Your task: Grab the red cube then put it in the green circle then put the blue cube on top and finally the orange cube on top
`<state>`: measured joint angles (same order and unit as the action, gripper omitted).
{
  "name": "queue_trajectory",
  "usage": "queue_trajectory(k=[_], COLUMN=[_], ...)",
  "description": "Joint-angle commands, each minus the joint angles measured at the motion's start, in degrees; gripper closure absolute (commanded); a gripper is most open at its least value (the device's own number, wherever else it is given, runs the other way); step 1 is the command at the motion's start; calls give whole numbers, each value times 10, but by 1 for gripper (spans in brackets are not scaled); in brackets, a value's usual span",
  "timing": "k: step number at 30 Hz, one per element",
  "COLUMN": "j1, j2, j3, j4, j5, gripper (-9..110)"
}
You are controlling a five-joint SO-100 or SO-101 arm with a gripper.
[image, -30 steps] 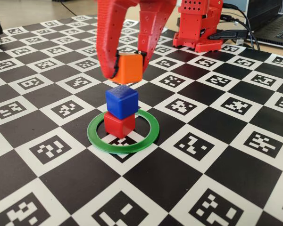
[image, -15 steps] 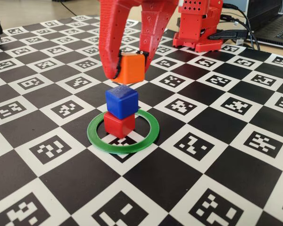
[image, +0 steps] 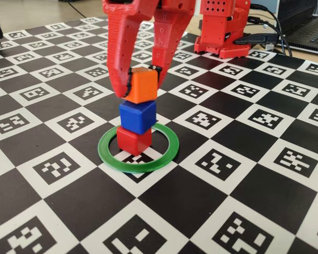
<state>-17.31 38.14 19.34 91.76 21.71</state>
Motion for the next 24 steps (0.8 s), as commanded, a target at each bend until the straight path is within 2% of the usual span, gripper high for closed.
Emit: queue_trajectory(k=[1,8,24], j1=[7,6,-3], j2=[24,23,25], j3=[-52,-53,-62], j4=[-3,-2,18], j5=[-5,-5,7], gripper=[105,105,86])
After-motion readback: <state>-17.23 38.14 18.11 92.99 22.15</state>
